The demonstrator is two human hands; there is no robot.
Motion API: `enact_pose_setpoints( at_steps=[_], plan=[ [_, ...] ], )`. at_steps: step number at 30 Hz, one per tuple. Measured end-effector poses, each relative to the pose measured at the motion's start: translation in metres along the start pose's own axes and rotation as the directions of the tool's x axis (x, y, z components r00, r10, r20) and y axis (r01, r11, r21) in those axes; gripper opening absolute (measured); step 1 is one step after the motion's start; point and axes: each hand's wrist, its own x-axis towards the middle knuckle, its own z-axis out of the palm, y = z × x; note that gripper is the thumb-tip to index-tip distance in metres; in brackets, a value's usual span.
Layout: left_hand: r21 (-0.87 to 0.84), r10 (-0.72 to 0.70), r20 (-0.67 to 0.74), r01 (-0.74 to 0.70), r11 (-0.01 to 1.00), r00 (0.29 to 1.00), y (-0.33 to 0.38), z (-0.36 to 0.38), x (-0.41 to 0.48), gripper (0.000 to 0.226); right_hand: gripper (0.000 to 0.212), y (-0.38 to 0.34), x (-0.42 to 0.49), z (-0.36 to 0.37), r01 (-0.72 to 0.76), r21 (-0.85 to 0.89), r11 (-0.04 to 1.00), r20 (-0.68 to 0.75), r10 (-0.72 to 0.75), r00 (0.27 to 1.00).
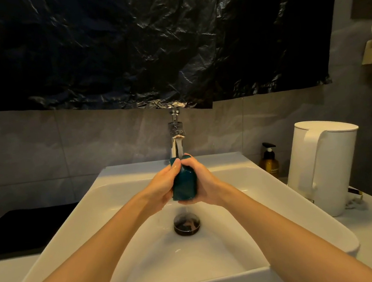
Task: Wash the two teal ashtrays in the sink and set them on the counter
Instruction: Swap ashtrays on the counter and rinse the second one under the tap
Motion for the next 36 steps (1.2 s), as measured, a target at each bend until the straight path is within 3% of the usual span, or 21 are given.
enact_pose_setpoints(
  at_steps=[3,9,13,17,21,24,28,33,36],
  plan=[
    [0.015,0.019,0.019,-0.019,1.000,1.000,-0.004,0.001,0.000,0.027,0.041,0.000,0.000,0.006,0.054,-0.057,0.997,-0.087,-0.059,0.994],
    [-0.009,-0.027,-0.024,0.027,1.000,0.999,-0.002,0.001,0.001,0.028,0.052,-0.001,0.000,0.002,-0.108,0.020,0.994,-0.097,0.109,0.989],
    [-0.007,-0.004,-0.008,0.004,1.000,1.000,-0.002,-0.002,0.002,0.031,0.048,0.000,0.001,0.005,0.028,-0.098,0.995,-0.071,-0.035,0.997],
    [-0.066,-0.027,0.025,0.028,0.997,0.999,-0.001,0.006,-0.002,0.029,0.044,0.001,0.001,0.007,0.037,-0.071,0.997,-0.128,-0.046,0.991],
    [-0.289,-0.129,0.026,0.131,0.948,0.991,0.005,0.005,-0.002,0.032,0.036,0.005,0.003,0.002,0.257,-0.289,0.922,-0.131,-0.304,0.943],
    [-0.325,-0.147,0.035,0.150,0.934,0.989,0.012,-0.005,-0.002,0.033,0.036,0.010,0.003,0.005,0.428,-0.376,0.822,-0.010,-0.465,0.885],
    [-0.299,-0.163,-0.008,0.153,0.942,0.987,0.015,-0.010,-0.003,0.035,0.034,0.010,0.001,0.009,0.456,-0.350,0.818,0.020,-0.480,0.877],
    [-0.367,-0.132,0.037,0.136,0.920,0.991,0.016,-0.004,-0.004,0.019,0.035,0.005,-0.001,0.002,0.325,-0.269,0.907,-0.094,-0.361,0.928],
    [-0.383,-0.136,0.043,0.143,0.913,0.990,0.016,-0.005,-0.005,0.019,0.036,0.006,-0.001,-0.002,0.381,-0.312,0.870,-0.063,-0.419,0.906]
  ],
)
